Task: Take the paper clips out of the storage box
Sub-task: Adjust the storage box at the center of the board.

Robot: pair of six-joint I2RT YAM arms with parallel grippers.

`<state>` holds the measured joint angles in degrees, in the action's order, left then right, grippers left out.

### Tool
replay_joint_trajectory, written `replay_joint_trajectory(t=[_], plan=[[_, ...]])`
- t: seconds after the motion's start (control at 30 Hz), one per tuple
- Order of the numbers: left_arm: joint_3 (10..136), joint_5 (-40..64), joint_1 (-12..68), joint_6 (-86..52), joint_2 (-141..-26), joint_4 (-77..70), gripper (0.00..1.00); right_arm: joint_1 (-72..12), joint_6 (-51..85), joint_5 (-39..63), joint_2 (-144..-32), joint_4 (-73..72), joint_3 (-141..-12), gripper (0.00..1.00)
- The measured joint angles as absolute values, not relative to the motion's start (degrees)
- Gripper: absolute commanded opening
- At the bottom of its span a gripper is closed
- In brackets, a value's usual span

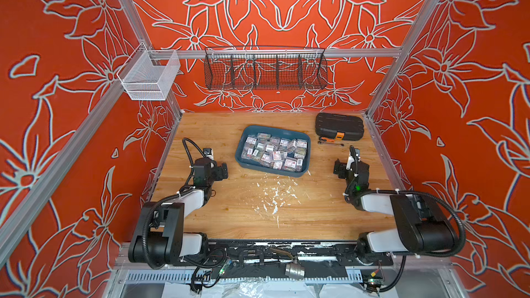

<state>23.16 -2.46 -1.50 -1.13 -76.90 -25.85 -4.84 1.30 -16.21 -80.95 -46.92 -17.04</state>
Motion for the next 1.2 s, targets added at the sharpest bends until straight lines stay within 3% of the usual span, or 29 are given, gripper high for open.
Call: replay_joint_trajectory(t=[0.93, 1.03, 1.2], plan=[[23.22, -2.44, -1.5, -1.13, -76.84, -25.65, 0.97, -4.89, 1.1, -16.03, -80.66, -46.85, -17.04, 0.98], [25.91, -2.94, -1.5, -1.91, -75.13, -19.27, 0.97, -5.23, 1.19, -16.43, -75.22, -41.06, -17.26, 0.98], [31.68, -3.25, -1.5, -4.84, -66.02, -9.85, 0.97, -5.26, 5.72, -16.51, -56.77, -29.15, -18.7, 0.98]])
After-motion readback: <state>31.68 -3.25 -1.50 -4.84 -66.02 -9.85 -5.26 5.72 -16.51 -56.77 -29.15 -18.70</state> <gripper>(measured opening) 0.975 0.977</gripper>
